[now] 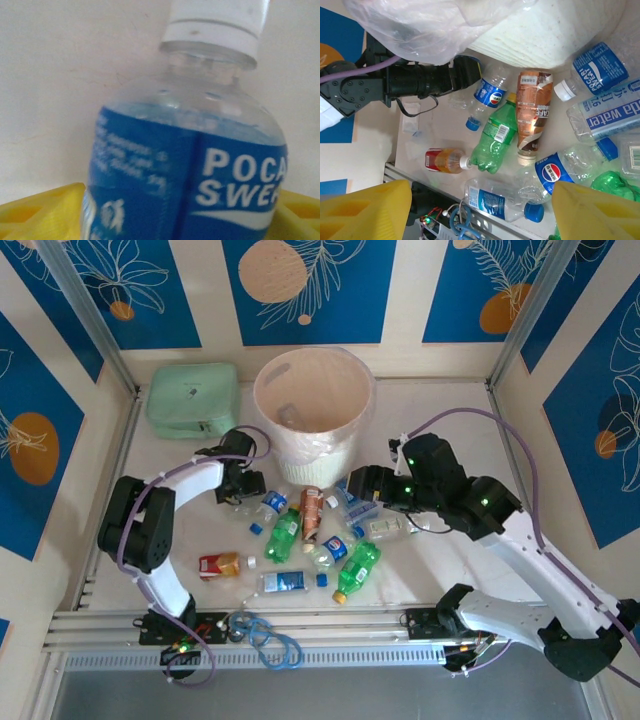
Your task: Put the plastic bottles in the bin
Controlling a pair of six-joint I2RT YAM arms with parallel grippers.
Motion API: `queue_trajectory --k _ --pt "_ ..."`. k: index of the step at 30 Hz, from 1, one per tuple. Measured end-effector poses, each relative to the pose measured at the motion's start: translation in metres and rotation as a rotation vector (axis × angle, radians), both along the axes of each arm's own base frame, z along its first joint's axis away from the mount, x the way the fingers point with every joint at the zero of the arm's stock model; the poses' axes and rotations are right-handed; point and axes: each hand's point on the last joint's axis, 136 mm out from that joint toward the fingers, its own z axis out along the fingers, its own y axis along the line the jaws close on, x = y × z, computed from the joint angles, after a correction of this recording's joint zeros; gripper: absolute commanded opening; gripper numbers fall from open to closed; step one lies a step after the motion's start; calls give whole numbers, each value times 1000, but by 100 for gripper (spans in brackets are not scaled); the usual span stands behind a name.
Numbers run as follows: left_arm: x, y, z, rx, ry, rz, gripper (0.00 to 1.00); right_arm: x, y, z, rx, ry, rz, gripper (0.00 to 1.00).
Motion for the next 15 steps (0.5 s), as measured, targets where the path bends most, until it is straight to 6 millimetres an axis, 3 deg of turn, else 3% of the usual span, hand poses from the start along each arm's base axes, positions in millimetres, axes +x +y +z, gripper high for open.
queue_trajectory --k 9,15 --pt "1 2 -1 10 -1 0 63 -13 2 7 31 -59 11 73" --pt "-3 7 22 7 -58 3 60 -18 2 7 27 -64 19 72"
